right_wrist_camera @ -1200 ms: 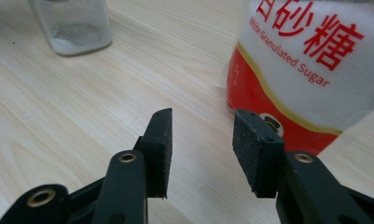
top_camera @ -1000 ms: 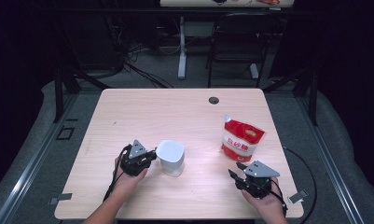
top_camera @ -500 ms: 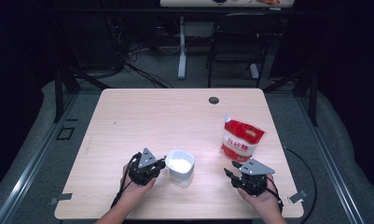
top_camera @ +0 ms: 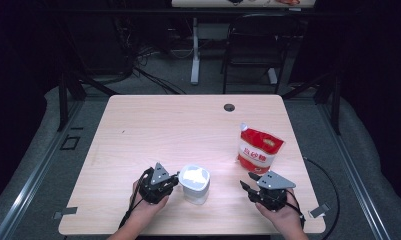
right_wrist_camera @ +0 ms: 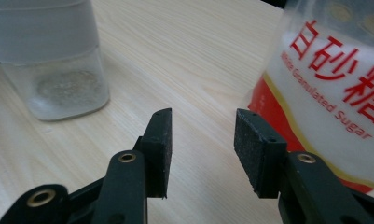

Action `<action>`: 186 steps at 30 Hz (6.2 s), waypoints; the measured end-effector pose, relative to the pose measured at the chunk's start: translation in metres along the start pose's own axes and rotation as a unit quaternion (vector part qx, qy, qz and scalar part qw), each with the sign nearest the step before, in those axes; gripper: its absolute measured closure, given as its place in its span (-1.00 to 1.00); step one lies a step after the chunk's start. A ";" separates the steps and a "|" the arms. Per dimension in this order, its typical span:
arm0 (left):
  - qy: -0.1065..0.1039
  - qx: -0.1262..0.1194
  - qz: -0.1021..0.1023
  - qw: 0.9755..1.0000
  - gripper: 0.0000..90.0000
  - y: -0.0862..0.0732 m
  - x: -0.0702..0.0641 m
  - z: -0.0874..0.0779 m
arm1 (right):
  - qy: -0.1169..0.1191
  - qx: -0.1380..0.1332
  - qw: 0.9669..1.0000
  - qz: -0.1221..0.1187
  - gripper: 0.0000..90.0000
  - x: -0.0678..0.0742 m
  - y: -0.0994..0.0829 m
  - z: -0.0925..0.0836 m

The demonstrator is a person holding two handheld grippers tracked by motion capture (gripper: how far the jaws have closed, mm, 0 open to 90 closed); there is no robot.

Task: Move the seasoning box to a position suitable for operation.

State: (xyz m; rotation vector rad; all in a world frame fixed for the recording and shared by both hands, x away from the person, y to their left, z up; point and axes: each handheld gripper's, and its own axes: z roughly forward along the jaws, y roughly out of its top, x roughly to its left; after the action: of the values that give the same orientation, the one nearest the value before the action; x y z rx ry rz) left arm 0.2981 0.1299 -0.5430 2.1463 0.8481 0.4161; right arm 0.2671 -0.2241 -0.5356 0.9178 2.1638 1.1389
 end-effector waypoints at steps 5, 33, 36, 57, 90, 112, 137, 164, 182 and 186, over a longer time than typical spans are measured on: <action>-0.010 -0.004 -0.006 1.000 0.69 -0.002 0.001 -0.013 | 0.016 -0.004 1.000 -0.013 0.39 0.011 0.011 -0.006; -0.075 -0.034 -0.045 0.996 0.52 0.031 0.028 -0.044 | 0.087 0.005 0.996 -0.005 0.47 0.034 0.100 0.033; -0.078 -0.036 -0.044 0.995 0.51 0.039 0.029 -0.046 | 0.089 -0.002 0.996 -0.004 0.54 0.035 0.101 0.031; -0.083 -0.027 0.003 0.996 0.99 0.064 0.010 -0.034 | 0.099 -0.011 0.995 -0.010 0.90 0.042 0.086 0.022; -0.095 -0.026 0.005 0.995 1.00 0.055 0.012 -0.030 | 0.129 0.051 0.990 -0.038 1.00 0.050 0.069 0.031; -0.095 -0.027 0.003 0.995 1.00 0.054 0.012 -0.030 | 0.128 0.055 0.989 -0.051 1.00 0.054 0.066 0.035; -0.093 -0.029 0.001 0.995 1.00 0.053 0.013 -0.030 | 0.139 0.042 0.989 -0.041 1.00 0.054 0.068 0.034; -0.089 -0.029 -0.004 0.996 1.00 0.052 0.014 -0.030 | 0.139 0.027 0.989 -0.038 0.99 0.056 0.073 0.032; -0.078 -0.034 -0.012 0.996 0.88 0.050 0.020 -0.036 | 0.143 0.012 0.989 -0.031 1.00 0.057 0.080 0.031; -0.076 -0.042 -0.016 0.996 0.81 0.050 0.024 -0.042 | 0.144 0.002 0.989 -0.025 1.00 0.056 0.086 0.027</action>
State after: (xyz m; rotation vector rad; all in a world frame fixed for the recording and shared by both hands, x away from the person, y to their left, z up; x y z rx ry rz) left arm 0.3143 0.1454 -0.4775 2.0552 0.7652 0.2646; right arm 0.2781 -0.1319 -0.4835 0.7318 2.4027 1.3085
